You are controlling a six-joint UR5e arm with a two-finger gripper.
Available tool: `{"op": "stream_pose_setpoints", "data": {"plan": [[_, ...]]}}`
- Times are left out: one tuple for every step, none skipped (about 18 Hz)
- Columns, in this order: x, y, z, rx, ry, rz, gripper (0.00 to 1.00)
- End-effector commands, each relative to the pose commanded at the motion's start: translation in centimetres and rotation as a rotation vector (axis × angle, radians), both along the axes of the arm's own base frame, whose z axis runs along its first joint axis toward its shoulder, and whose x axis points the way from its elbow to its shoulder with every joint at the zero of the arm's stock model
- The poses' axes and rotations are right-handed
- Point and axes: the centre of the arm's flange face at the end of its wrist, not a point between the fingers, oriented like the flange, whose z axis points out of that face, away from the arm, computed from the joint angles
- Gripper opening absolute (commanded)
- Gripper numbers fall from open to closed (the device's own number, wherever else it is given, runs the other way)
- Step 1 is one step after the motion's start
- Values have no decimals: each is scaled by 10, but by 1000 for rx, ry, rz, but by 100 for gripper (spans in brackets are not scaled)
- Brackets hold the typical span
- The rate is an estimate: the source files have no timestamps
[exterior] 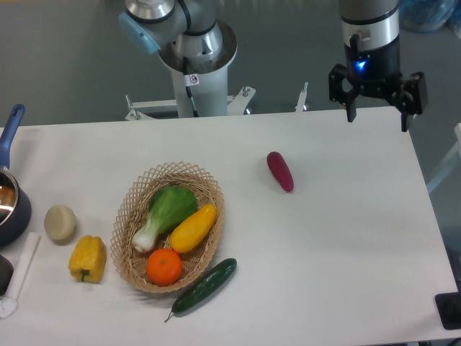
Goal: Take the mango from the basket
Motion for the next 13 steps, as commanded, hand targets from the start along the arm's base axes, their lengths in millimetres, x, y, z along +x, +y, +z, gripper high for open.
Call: {"op": "stream_pose_setpoints", "data": {"plan": [[0,1,0,-1,2,-2,100],[0,1,0,-1,2,-1,100],[1,1,-1,-1,-1,-2,100],[2,0,-5,-1,-9,-1,100],[5,1,-9,-2,-19,-2,100],[11,0,-16,-3,-33,1,100],[19,-1,-23,2,-48,-3,100],[24,-1,-30,17,-59,-8,100],[28,-1,-33,39,-60,-14,100],[35,-1,-36,58,-65,-6,100],[42,0,-36,75,-69,7,100],[47,3,-38,94,-80,28,100],[53,7,-38,111,-90,49,100]]}}
